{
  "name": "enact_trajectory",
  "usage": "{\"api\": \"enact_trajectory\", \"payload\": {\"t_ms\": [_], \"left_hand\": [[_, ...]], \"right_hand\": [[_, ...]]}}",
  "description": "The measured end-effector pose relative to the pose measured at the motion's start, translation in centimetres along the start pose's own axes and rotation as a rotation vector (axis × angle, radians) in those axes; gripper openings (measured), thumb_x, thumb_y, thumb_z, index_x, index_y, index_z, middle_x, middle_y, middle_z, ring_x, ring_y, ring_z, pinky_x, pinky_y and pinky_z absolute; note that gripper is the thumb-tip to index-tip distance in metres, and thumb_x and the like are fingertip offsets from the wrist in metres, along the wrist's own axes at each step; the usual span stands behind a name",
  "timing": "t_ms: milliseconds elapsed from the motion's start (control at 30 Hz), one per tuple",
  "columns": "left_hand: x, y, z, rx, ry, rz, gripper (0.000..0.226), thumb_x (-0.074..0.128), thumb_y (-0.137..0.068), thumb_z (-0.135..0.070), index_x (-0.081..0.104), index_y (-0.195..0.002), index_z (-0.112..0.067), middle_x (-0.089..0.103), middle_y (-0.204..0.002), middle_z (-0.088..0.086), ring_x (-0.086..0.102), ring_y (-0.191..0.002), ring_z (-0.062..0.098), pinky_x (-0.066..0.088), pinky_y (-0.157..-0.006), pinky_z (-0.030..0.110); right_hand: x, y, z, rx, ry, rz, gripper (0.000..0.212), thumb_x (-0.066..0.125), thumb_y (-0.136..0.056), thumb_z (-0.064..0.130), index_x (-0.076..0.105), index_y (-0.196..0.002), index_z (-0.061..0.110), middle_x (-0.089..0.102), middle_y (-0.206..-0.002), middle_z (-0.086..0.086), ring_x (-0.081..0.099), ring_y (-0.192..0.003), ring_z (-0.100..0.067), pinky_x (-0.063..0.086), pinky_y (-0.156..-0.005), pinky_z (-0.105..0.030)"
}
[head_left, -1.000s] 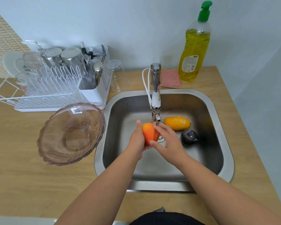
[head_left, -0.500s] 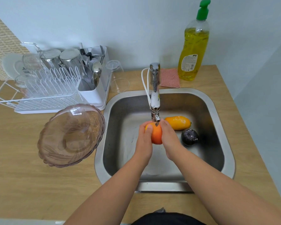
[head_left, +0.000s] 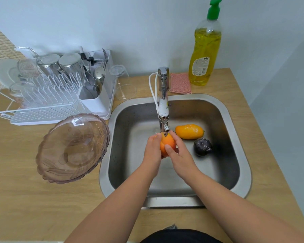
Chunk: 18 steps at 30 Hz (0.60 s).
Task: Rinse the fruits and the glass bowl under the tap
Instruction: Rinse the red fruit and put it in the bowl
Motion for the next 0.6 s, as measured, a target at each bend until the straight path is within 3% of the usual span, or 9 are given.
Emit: {"api": "enact_trajectory", "payload": {"t_ms": [67,133,200,300,367,400,467,533,600], "left_hand": [[0.0,0.5,-0.1,0.006,-0.016,-0.010,0.041,0.046,-0.094,-0.047,0.057,-0.121,-0.018,0.060,-0.124,0.016,0.065,-0.112,0.033,0.061,-0.087,0.047],[0.0,0.9,0.0,0.024,-0.031,-0.011,0.056,0.049,-0.080,-0.056,0.058,-0.120,-0.016,0.061,-0.124,0.016,0.065,-0.111,0.031,0.060,-0.089,0.051],[0.3,1.5,-0.4,0.098,-0.059,0.007,0.047,0.049,-0.086,-0.052,0.056,-0.118,-0.019,0.061,-0.120,0.013,0.064,-0.104,0.022,0.060,-0.086,0.039],[0.4,2.1,-0.4,0.183,-0.139,0.031,0.021,0.041,-0.106,-0.032,0.046,-0.127,-0.030,0.053,-0.118,-0.003,0.057,-0.099,0.008,0.048,-0.073,0.014],[0.1,2.0,-0.2,0.201,-0.178,0.027,0.022,0.039,-0.108,-0.026,0.043,-0.127,-0.035,0.051,-0.118,-0.007,0.055,-0.102,0.007,0.045,-0.074,0.014],[-0.2,1.9,-0.2,0.215,-0.188,0.020,0.022,0.038,-0.108,-0.024,0.044,-0.126,-0.037,0.051,-0.118,-0.006,0.055,-0.103,0.008,0.046,-0.075,0.016],[-0.5,1.7,-0.2,0.217,-0.194,0.021,0.025,0.036,-0.108,-0.021,0.046,-0.124,-0.038,0.053,-0.120,-0.004,0.056,-0.106,0.011,0.047,-0.078,0.018],[-0.6,1.4,0.0,0.185,-0.149,0.046,0.029,0.032,-0.109,-0.021,0.047,-0.129,-0.036,0.053,-0.128,0.002,0.056,-0.112,0.015,0.050,-0.082,0.020],[-0.5,1.2,0.6,0.109,-0.074,0.048,0.032,0.030,-0.109,-0.024,0.051,-0.132,-0.033,0.055,-0.133,0.006,0.058,-0.117,0.021,0.054,-0.085,0.026]], "right_hand": [[-0.3,-0.1,0.2,-0.016,0.003,-0.004,0.040,0.054,-0.081,0.058,0.043,-0.119,0.066,0.047,-0.141,0.006,0.051,-0.125,-0.015,0.042,-0.108,-0.040],[-0.4,-0.4,0.9,-0.010,-0.058,-0.010,0.024,0.052,-0.086,0.056,0.052,-0.111,0.057,0.056,-0.130,0.007,0.055,-0.120,-0.016,0.045,-0.104,-0.038],[-0.7,-1.1,0.9,0.075,-0.092,-0.053,0.012,0.047,-0.097,0.045,0.058,-0.102,0.044,0.062,-0.114,0.010,0.058,-0.116,-0.020,0.047,-0.099,-0.037],[-0.5,-1.7,-0.9,0.406,-0.302,-0.091,0.027,0.043,-0.098,0.049,0.060,-0.109,0.032,0.063,-0.112,-0.002,0.063,-0.105,-0.025,0.052,-0.096,-0.047],[0.6,-1.0,-2.2,0.639,-0.476,-0.061,0.036,0.047,-0.095,0.052,0.054,-0.120,0.026,0.061,-0.117,-0.010,0.065,-0.102,-0.032,0.054,-0.090,-0.055],[1.0,-0.9,-2.2,0.669,-0.494,-0.045,0.037,0.048,-0.095,0.052,0.053,-0.121,0.026,0.060,-0.117,-0.011,0.065,-0.101,-0.034,0.055,-0.087,-0.057],[1.0,-1.4,-1.8,0.590,-0.406,-0.068,0.036,0.048,-0.092,0.053,0.056,-0.118,0.028,0.060,-0.117,-0.010,0.064,-0.103,-0.032,0.056,-0.086,-0.055],[0.1,-2.0,-0.3,0.382,-0.202,-0.102,0.032,0.048,-0.088,0.052,0.059,-0.110,0.030,0.060,-0.118,-0.007,0.061,-0.104,-0.025,0.055,-0.089,-0.048],[-0.4,-2.1,1.2,0.191,-0.094,-0.108,0.015,0.049,-0.095,0.037,0.057,-0.106,0.029,0.059,-0.116,-0.002,0.057,-0.103,-0.017,0.048,-0.089,-0.035]]}}
Point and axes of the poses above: each hand's wrist, its own y-axis away from the middle knuckle, its own x-axis out of the palm, z = x × y, the point moved 9 cm from there along -y, towards the middle knuckle
